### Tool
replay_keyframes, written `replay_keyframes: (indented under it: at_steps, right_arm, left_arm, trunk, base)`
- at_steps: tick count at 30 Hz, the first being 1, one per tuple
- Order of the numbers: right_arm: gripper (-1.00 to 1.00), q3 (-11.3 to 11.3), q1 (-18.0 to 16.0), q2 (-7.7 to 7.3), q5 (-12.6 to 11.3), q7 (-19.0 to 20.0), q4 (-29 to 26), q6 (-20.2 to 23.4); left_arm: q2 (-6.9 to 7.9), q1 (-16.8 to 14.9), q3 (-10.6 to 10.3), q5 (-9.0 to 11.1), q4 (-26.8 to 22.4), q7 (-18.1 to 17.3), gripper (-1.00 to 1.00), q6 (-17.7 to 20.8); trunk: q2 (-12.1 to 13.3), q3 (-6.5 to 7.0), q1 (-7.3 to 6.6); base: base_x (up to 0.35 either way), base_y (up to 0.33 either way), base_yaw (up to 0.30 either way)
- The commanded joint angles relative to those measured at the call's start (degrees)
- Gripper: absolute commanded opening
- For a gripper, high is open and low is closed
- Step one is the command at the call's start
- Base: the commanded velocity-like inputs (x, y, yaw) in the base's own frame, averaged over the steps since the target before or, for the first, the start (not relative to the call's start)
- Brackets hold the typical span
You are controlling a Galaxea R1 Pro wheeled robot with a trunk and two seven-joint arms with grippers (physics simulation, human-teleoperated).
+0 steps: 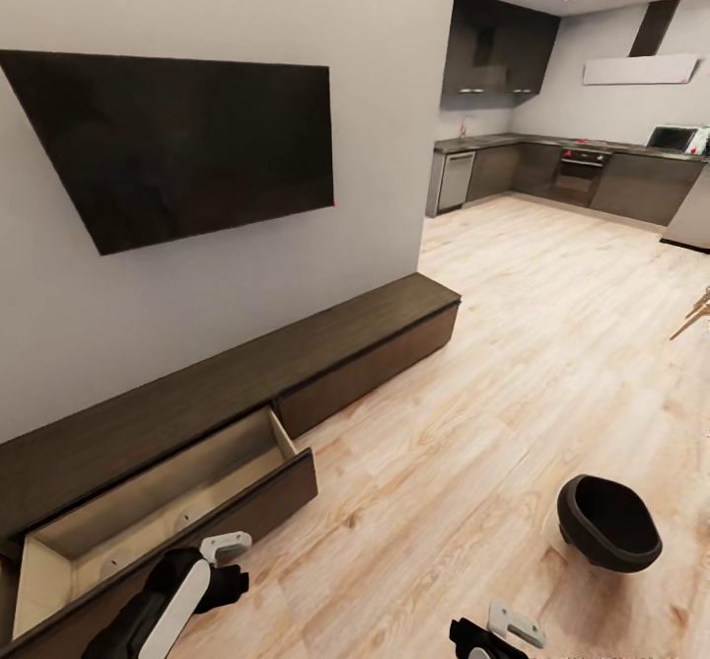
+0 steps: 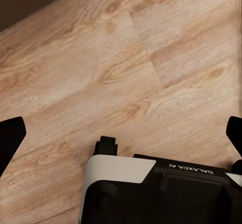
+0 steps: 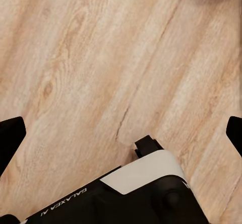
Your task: Place each of the two pumpkins and all three candles from the living room inside a cabinet in the living room (use any cabinet), then make sure every cabinet is closed, and position the cauldron so it is next to a table in the living room.
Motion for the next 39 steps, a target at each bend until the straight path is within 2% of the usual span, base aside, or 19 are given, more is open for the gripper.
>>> replay_keyframes:
  at_steps: [1, 5, 14, 39]
  right_arm:
    - [1.00, 0.2, -0.1, -0.09, -0.2, -0.4, -0.1, 0.1]
    - [1.00, 0.3, -0.1, -0.06, -0.3, -0.4, -0.1, -1.1]
    - [1.00, 0.3, -0.1, -0.02, -0.4, -0.4, 0.0, -1.9]
    - [1.00, 0.3, -0.1, 0.01, -0.3, -0.4, 0.0, -2.0]
  left_arm:
    - [0.01, 0.0, -0.2, 0.6, -0.1, 0.6, 1.00, 0.1]
    - [-0.08, 0.0, -0.2, 0.6, -0.1, 0.6, 1.00, 0.1]
    - [-1.60, -0.1, -0.1, 0.5, -0.2, 0.6, 1.00, 0.0]
    - [-1.89, 0.0, -0.1, 0.6, -0.2, 0.7, 1.00, 0.0]
  trunk:
    - [0.0, 0.03, 0.00]
    - [0.0, 0.36, 0.00]
    - [0.0, 1.11, 0.00]
    - [0.0, 3.17, 0.00]
  base:
    - [0.000, 0.000, -0.185]
    - [0.000, 0.000, -0.187]
    - [0.000, 0.000, -0.188]
    - [0.000, 0.000, -0.185]
